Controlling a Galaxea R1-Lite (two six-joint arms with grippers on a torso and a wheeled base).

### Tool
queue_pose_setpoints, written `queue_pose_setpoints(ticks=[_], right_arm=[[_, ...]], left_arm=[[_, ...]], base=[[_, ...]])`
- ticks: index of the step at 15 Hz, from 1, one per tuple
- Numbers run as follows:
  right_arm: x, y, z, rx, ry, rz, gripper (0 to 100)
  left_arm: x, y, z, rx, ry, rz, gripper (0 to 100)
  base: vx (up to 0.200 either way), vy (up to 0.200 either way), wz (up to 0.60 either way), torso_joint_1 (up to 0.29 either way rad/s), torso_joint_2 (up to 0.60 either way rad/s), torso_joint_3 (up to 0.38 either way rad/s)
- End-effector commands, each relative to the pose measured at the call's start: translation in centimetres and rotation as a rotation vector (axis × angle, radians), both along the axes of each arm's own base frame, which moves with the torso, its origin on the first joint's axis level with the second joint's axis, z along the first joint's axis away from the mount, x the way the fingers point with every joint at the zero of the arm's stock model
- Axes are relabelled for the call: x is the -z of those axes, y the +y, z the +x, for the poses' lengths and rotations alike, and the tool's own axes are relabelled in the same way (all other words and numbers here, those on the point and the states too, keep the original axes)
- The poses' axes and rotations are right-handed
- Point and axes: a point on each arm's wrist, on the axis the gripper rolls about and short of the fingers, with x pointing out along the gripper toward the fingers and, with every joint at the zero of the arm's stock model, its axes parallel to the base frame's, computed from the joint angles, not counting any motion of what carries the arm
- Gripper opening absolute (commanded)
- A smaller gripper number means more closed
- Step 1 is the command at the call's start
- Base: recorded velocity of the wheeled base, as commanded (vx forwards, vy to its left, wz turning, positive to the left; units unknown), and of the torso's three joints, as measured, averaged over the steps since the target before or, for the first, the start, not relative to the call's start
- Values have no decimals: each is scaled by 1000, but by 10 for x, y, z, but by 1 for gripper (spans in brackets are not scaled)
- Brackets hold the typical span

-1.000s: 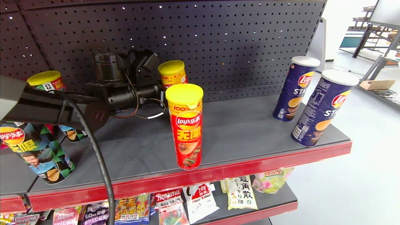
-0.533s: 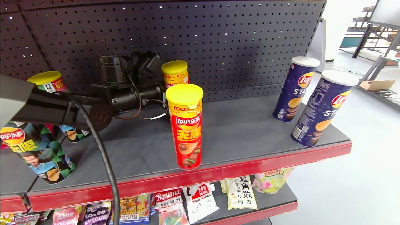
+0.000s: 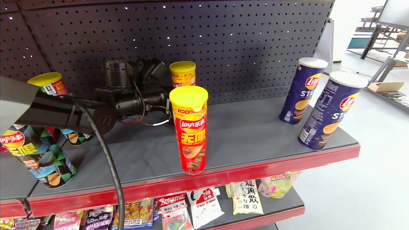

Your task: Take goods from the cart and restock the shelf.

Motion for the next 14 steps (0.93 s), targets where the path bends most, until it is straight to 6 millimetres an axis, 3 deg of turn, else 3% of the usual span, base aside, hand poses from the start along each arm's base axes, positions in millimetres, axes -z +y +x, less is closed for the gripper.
queue_pose_setpoints(ticks=[1,5,7,8,9,10,12,13,14], right_arm=[[0,0,0,0,1,0,100],[0,0,0,0,1,0,100],[0,0,0,0,1,0,100],[0,0,0,0,1,0,100],[0,0,0,0,1,0,100],[0,0,0,0,1,0,100],[0,0,0,0,3,0,100],[0,0,0,0,1,0,100],[0,0,0,0,1,0,100]], left_arm=[[-8,6,-10,-15,-10,-3,100],[-9,29,-43,-69,22,15,100],[-10,37,-68,-74,36,20,100],[-9,45,-92,-74,51,27,100],[-10,47,-99,-74,51,27,100],[-10,54,-125,-74,54,26,100],[-13,62,-152,-74,45,24,100],[-15,73,-189,-103,19,26,100],[-17,82,-213,-177,-1,35,100]], base=[[0,0,0,0,0,0],[0,0,0,0,0,0],[0,0,0,0,0,0],[0,0,0,0,0,0],[0,0,0,0,0,0],[0,0,0,0,0,0],[0,0,0,0,0,0],[0,0,0,0,0,0],[0,0,0,0,0,0]])
